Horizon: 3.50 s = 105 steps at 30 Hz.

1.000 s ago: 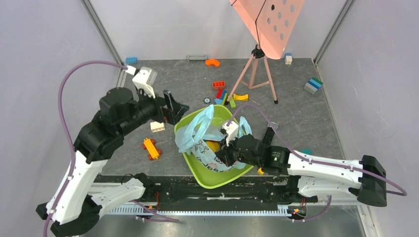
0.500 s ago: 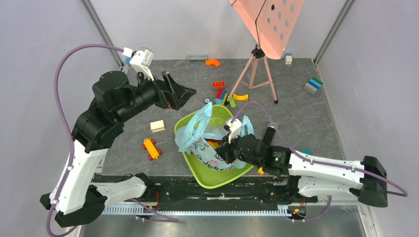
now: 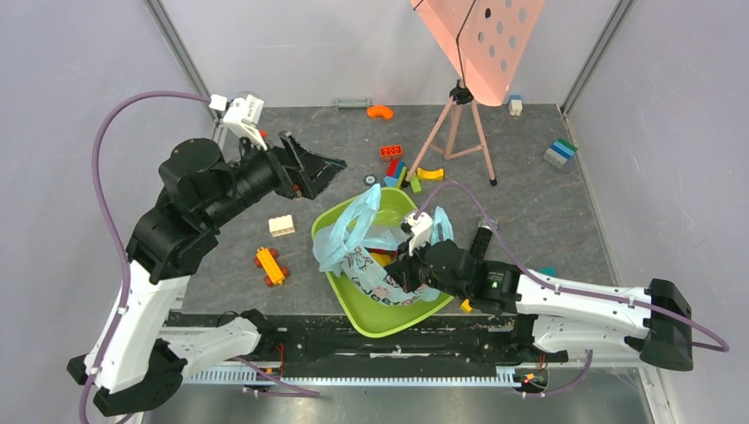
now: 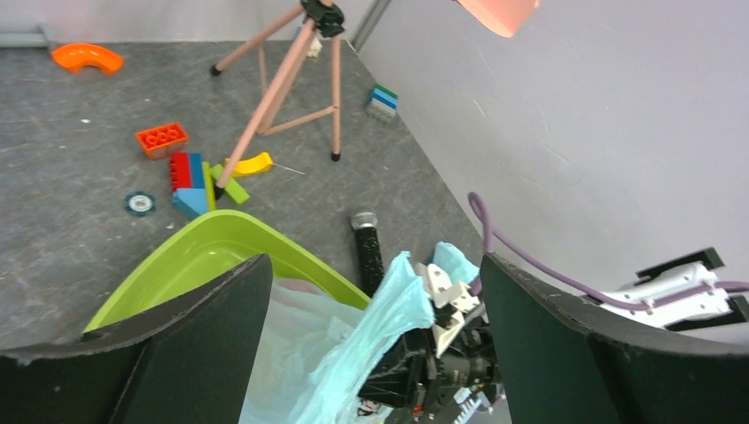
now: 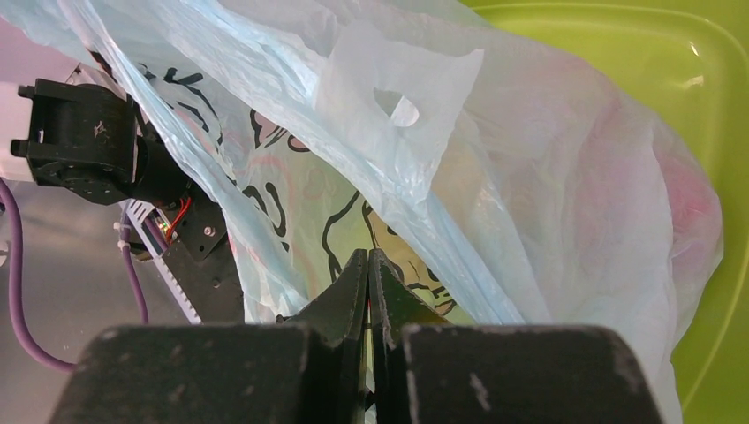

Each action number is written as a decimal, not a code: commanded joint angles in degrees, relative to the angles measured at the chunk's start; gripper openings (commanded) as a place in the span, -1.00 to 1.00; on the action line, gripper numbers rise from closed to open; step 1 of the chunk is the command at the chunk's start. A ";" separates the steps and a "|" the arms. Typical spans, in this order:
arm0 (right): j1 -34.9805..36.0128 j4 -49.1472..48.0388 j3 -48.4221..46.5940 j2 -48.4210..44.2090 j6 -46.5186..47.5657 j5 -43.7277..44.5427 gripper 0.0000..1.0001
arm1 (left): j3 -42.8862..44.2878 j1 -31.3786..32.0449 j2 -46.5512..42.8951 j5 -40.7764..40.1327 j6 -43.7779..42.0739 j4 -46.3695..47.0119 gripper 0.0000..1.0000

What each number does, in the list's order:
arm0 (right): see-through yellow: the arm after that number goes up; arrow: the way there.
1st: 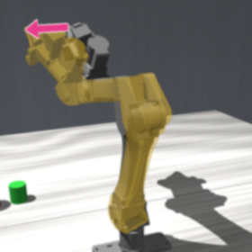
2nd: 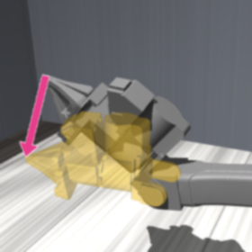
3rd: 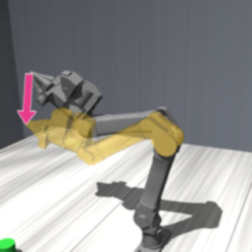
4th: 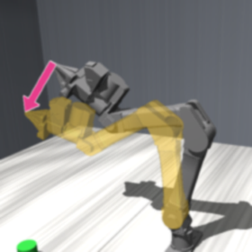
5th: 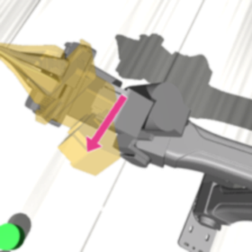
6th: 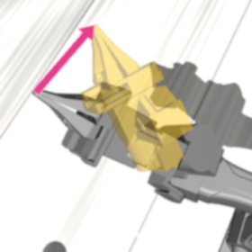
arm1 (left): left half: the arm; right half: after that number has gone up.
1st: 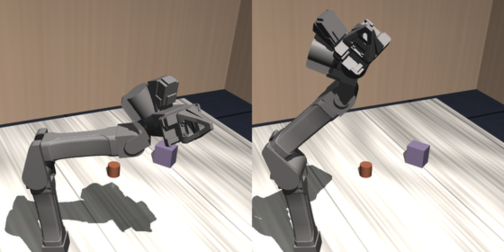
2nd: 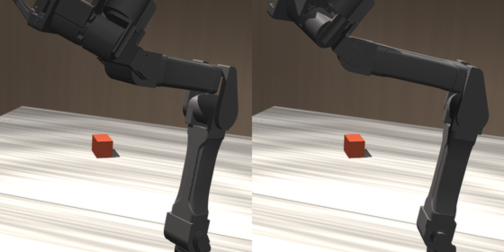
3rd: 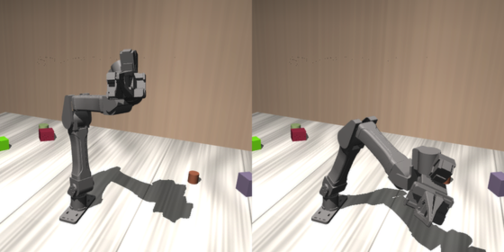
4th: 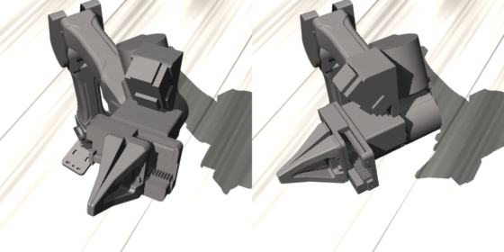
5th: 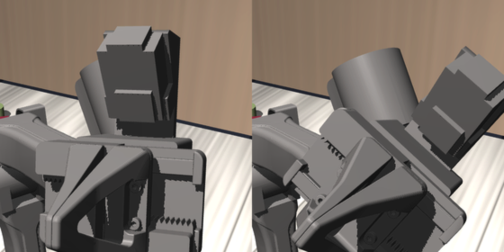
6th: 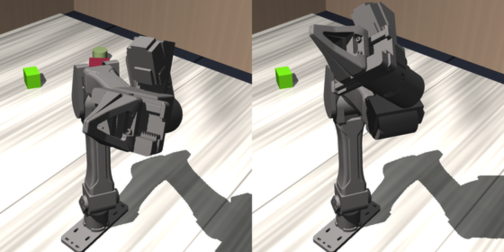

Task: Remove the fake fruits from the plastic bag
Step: Adjust the plastic bag in the bin.

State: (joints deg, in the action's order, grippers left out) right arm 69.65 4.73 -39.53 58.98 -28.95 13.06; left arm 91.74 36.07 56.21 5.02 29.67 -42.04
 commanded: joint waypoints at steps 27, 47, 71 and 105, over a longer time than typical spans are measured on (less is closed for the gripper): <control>0.27 -3.55 1.79 -5.42 -6.00 6.86 -1.00 | -9.42 61.54 6.29 -64.11 10.48 1.05 -0.62; 0.23 -7.81 5.28 -7.63 -8.07 6.64 -1.00 | -20.20 47.26 11.68 -46.19 12.49 9.09 -0.96; 0.23 2.94 -0.58 0.17 -9.23 15.03 -1.00 | -32.78 42.01 15.73 -42.87 16.11 9.76 -0.96; -19.11 4.49 -0.74 5.38 -2.39 13.65 -1.00 | -55.34 41.75 -0.22 -43.34 30.33 4.25 -0.96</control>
State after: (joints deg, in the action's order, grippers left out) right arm 52.73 9.10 -40.66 66.41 -33.17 25.26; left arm 37.45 77.97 57.89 -36.93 56.97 -34.35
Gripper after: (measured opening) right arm 0.005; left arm 0.026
